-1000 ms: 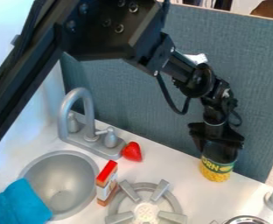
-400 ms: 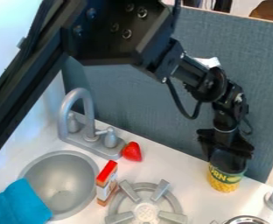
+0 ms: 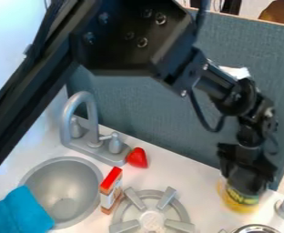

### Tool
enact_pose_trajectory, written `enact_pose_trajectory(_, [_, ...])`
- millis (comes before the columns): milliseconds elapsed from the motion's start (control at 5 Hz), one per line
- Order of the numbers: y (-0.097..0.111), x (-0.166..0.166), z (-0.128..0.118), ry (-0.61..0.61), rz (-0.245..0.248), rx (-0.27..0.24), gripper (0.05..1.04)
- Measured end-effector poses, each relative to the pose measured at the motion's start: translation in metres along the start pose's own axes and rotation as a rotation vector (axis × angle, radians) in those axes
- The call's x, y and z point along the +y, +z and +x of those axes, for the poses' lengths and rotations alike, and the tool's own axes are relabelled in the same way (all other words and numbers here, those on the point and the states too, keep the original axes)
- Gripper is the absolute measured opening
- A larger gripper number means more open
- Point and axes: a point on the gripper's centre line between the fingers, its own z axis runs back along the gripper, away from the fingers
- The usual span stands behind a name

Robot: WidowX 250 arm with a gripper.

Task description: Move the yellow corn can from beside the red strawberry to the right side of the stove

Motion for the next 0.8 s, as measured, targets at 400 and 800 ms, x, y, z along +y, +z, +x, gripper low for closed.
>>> enact_pose_trajectory(400, [0.0034,-0.0228,-0.0181,-0.053,0.017,0.020,1.005])
enact_pose_trajectory(800, [0.0034,-0.0235,-0.0181,-0.052,0.017,0.019,1.005])
